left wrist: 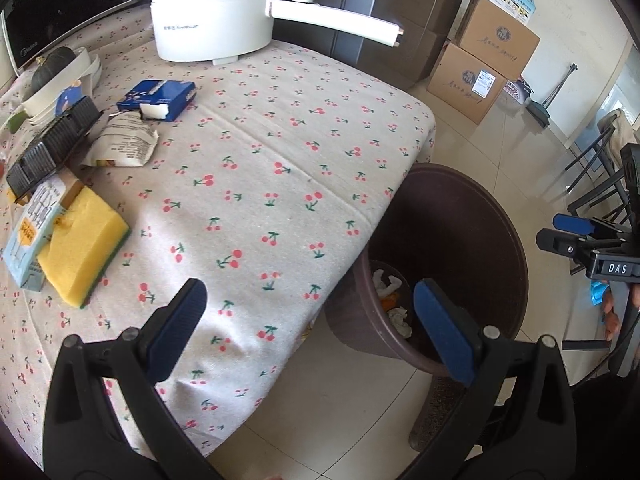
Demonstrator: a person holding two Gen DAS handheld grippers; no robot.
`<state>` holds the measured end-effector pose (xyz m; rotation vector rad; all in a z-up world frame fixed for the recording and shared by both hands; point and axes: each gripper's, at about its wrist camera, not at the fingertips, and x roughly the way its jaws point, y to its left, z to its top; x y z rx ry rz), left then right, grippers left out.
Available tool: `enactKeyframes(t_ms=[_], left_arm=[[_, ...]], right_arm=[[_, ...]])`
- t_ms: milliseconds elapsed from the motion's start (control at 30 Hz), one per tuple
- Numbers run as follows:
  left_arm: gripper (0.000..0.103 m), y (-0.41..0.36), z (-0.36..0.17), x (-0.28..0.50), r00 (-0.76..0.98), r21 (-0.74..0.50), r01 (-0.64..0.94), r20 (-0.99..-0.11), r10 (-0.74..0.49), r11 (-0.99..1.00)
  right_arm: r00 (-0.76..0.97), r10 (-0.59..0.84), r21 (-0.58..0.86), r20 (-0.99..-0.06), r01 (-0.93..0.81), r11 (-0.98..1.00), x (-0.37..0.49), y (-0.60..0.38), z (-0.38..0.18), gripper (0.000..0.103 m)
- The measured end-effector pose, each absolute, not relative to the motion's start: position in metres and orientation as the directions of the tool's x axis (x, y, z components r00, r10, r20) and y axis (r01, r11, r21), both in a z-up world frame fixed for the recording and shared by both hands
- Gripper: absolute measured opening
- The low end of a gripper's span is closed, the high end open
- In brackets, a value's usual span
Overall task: Collect trash
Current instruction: 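Grasp the yellow sponge with the right gripper and lift it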
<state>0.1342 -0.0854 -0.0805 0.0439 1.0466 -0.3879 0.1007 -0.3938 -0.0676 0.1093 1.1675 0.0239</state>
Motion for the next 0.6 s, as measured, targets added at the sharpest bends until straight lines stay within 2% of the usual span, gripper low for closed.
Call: enactKeyframes(t_ms=[600], left_arm=[[0.103, 0.025, -0.053, 0.125, 0.51, -0.163, 0.148, -0.832, -0.216, 0.976]], right_arm=[[0.427, 0.106, 0.087, -0.898, -0.063, 0.994, 0.133, -0.308, -0.046, 0.092]])
